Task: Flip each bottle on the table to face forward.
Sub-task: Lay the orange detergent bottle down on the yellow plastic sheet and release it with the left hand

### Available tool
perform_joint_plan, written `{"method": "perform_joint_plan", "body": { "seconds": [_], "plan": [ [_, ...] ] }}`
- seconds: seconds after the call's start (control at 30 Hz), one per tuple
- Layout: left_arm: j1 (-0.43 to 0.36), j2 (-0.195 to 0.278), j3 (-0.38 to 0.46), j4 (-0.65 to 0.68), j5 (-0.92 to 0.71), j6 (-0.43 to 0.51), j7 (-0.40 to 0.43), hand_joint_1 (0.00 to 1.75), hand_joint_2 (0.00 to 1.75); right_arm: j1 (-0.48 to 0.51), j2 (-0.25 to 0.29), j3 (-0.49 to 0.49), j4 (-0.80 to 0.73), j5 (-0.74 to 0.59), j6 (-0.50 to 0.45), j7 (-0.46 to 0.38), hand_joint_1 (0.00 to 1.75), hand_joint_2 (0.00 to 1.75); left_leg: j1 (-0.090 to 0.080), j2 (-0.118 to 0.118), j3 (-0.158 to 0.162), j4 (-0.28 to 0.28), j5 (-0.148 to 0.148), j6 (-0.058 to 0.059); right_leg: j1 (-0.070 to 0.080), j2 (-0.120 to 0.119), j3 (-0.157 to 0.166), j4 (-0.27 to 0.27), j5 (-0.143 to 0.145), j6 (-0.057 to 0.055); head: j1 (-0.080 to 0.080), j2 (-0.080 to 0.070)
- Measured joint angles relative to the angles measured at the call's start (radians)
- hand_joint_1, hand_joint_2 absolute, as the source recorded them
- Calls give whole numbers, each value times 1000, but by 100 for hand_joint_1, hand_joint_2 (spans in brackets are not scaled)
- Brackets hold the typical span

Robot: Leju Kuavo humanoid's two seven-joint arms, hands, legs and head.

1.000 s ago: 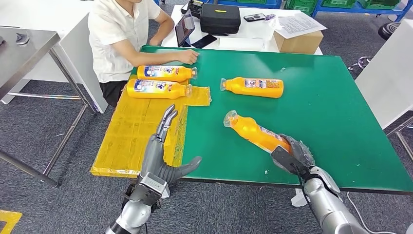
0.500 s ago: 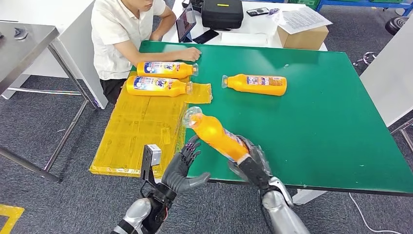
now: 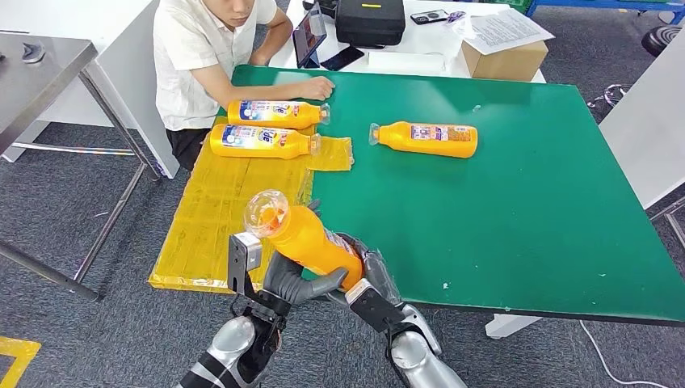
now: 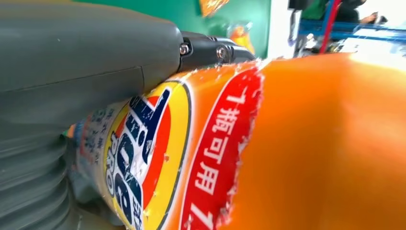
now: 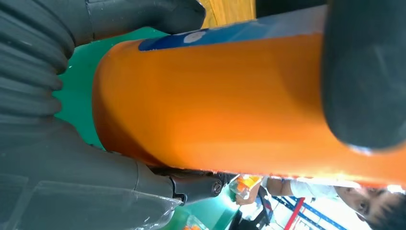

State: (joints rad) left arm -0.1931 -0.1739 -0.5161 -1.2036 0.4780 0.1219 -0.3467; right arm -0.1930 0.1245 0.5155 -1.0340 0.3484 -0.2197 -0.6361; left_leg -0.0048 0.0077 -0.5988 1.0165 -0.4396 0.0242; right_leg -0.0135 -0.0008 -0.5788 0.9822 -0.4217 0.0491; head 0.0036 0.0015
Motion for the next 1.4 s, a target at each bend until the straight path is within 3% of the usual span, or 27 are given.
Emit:
{"method": "perform_joint_plan", "body": {
  "seconds": [0.23, 0.33, 0.47, 0.6, 0.87, 0.97, 1.07, 1.13, 1.27, 1.4],
  "plan": [
    [26, -4, 9, -74, -18, 17, -14, 0, 175, -7, 7, 40, 4, -5, 4, 0, 175, 175, 0, 0, 0, 0, 0, 0, 0, 0, -1, 0, 0, 0, 0, 0],
    [34, -3, 15, -94, 60, -46, 24, 0, 175, -10, 9, 48, 15, -13, 13, -2, 175, 175, 0, 0, 0, 0, 0, 0, 0, 0, -1, 0, 0, 0, 0, 0],
    [45, 10, 28, -116, 156, -133, 74, 175, 175, -19, 13, 52, 49, -28, 21, -18, 170, 175, 0, 0, 0, 0, 0, 0, 0, 0, -1, 0, 0, 0, 0, 0],
    [46, 19, 32, -120, 133, -135, 67, 175, 175, -35, 19, 57, 78, -18, 24, -29, 6, 175, 0, 0, 0, 0, 0, 0, 0, 0, -1, 0, 0, 0, 0, 0],
    [19, 24, 56, -104, 119, -129, 45, 175, 175, -53, 21, 93, 112, 28, 31, -38, 0, 175, 0, 0, 0, 0, 0, 0, 0, 0, -1, 0, 0, 0, 0, 0],
    [-15, 31, 65, -74, 36, -73, 12, 175, 175, -52, 25, 105, 123, 30, 24, -48, 0, 175, 0, 0, -1, 0, 0, 0, 0, 0, -1, 0, 0, 0, 0, 0],
    [-76, 37, 89, 2, -48, -33, -8, 175, 175, -49, 27, 113, 132, 54, -23, -39, 0, 175, 0, 0, -1, 0, 1, 0, 0, 0, -1, 0, 0, 0, 0, 0],
    [-105, 36, 117, 47, -46, -74, -6, 175, 175, -43, 28, 115, 138, 63, -67, -37, 0, 175, 0, 0, 0, 0, 1, 0, 0, 0, -1, 0, 0, 0, 0, 0],
    [-125, 35, 172, 73, -19, -123, 10, 175, 175, -7, 29, 113, 141, 56, -129, -55, 0, 175, 0, 0, -1, 0, 1, 0, 0, 0, -1, 0, 0, 0, 0, 0],
    [-135, 37, 197, 83, -68, -75, 2, 175, 175, 23, 29, 110, 141, 55, -173, -59, 0, 175, 0, -1, -2, 0, 1, 0, 0, -1, -2, 0, 0, 0, 0, 0]
  ]
}}
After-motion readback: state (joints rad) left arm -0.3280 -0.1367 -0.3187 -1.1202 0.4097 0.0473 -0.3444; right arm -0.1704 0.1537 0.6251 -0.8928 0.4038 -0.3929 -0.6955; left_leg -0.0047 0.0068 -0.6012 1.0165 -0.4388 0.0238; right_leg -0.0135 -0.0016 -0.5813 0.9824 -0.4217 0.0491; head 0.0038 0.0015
